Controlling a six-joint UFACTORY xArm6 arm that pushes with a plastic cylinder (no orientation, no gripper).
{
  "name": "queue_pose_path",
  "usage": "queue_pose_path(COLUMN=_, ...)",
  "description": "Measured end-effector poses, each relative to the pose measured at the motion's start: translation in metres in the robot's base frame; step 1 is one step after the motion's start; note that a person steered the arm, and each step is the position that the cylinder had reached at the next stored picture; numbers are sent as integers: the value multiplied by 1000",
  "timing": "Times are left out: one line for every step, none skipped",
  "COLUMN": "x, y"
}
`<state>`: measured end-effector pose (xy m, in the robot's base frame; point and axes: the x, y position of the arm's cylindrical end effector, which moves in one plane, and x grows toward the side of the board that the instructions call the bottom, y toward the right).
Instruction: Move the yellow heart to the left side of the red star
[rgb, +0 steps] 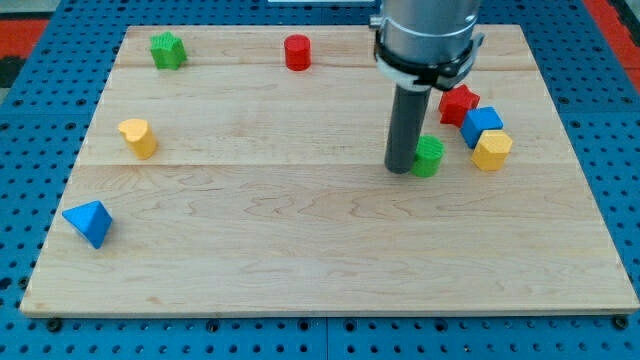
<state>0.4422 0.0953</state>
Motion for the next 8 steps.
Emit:
queue_pose_path(x=-6, y=34)
queue_pose_path(x=-9, y=21)
queue_pose_path(x=-7, y=-96)
queue_pose_path(x=2, y=-233)
queue_pose_path(x=-5, y=-335)
queue_pose_path(x=-23, y=-387)
queue_pose_path(x=-48, y=-372)
queue_pose_path(x=-51, y=-314)
